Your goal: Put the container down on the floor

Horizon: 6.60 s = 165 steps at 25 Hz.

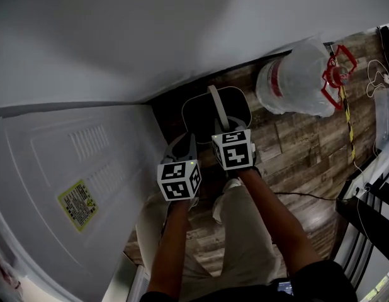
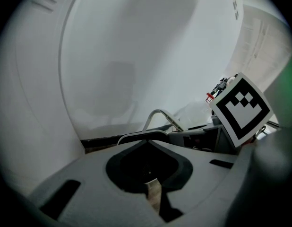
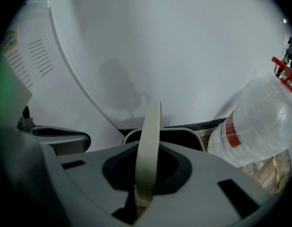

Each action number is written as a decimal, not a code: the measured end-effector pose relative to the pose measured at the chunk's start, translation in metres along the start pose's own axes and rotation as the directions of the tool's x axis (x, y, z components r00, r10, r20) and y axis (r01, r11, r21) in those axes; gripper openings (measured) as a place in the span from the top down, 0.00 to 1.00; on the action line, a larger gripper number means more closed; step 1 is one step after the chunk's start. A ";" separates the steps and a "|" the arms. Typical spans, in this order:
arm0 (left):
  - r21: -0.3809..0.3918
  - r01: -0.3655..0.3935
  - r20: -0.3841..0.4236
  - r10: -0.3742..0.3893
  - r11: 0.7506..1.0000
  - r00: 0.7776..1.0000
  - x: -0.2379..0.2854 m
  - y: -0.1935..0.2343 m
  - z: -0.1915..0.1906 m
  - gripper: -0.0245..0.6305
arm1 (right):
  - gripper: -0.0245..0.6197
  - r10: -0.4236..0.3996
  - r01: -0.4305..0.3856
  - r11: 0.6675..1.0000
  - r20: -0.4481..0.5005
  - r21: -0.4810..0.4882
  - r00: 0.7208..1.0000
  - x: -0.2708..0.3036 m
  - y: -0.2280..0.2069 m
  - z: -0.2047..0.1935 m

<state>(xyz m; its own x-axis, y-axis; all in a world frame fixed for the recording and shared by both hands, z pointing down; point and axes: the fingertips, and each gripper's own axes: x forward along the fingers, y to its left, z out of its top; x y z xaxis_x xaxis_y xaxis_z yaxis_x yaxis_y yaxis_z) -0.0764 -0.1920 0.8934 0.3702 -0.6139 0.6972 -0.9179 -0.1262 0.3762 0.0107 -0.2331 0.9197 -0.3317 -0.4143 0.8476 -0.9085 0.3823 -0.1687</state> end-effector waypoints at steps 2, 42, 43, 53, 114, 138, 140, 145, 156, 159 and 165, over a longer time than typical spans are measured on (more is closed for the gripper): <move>0.006 0.003 -0.003 -0.003 1.000 1.000 0.005 0.005 -0.004 0.93 | 0.91 -0.001 0.001 1.000 0.000 0.000 1.000 0.008 0.001 -0.003; -0.055 0.012 -0.053 -0.014 0.998 0.999 0.033 0.035 -0.047 0.93 | 0.91 -0.051 0.050 0.997 -0.011 -0.062 0.999 0.045 0.005 -0.035; -0.059 0.012 -0.057 -0.015 0.998 0.998 0.032 0.034 -0.049 0.93 | 0.91 -0.049 0.048 0.997 -0.015 -0.059 0.999 0.045 0.005 -0.037; -0.023 0.032 -0.073 -0.034 0.999 0.997 0.027 0.015 -0.051 0.93 | 0.91 -0.005 0.005 1.000 -0.078 0.001 0.997 0.038 0.006 -0.062; 0.127 0.209 -0.224 -0.177 0.970 0.958 0.089 -0.058 -0.095 0.93 | 0.70 -0.115 0.180 0.930 -0.211 0.322 0.971 0.088 -0.137 -0.168; 0.114 0.241 -0.251 -0.207 0.964 0.946 0.089 -0.065 -0.092 0.93 | 0.58 -0.067 0.113 0.894 -0.120 0.434 0.990 0.072 -0.128 -0.155; 0.112 0.240 -0.254 -0.206 0.964 0.945 0.081 -0.067 -0.089 0.93 | 0.59 -0.063 0.109 0.895 -0.119 0.433 0.991 0.060 -0.125 -0.149; 0.133 0.241 -0.250 -0.203 0.961 0.947 0.055 -0.081 -0.074 0.93 | 0.71 -0.051 0.092 0.895 -0.105 0.436 0.993 0.029 -0.115 -0.138; 0.136 0.238 -0.229 -0.203 0.962 0.952 -0.003 -0.118 -0.023 0.93 | 0.91 -0.050 0.071 0.889 -0.060 0.452 0.997 -0.063 -0.099 -0.096; 0.130 0.232 -0.221 -0.200 0.964 0.954 -0.021 -0.127 -0.008 0.93 | 0.91 -0.043 0.053 0.899 -0.032 0.435 0.999 -0.092 -0.092 -0.082; 0.128 0.213 -0.208 -0.183 0.969 0.961 -0.052 -0.141 0.014 0.93 | 0.91 -0.037 0.029 0.920 0.013 0.392 0.999 -0.143 -0.078 -0.057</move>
<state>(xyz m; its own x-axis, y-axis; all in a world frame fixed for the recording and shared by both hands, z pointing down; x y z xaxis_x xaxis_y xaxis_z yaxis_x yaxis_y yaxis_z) 0.0321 -0.1528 0.7956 0.5538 -0.4045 0.7278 -0.8287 -0.3527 0.4346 0.1437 -0.1571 0.8400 -0.3006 -0.4388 0.8468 -0.9448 0.0158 -0.3272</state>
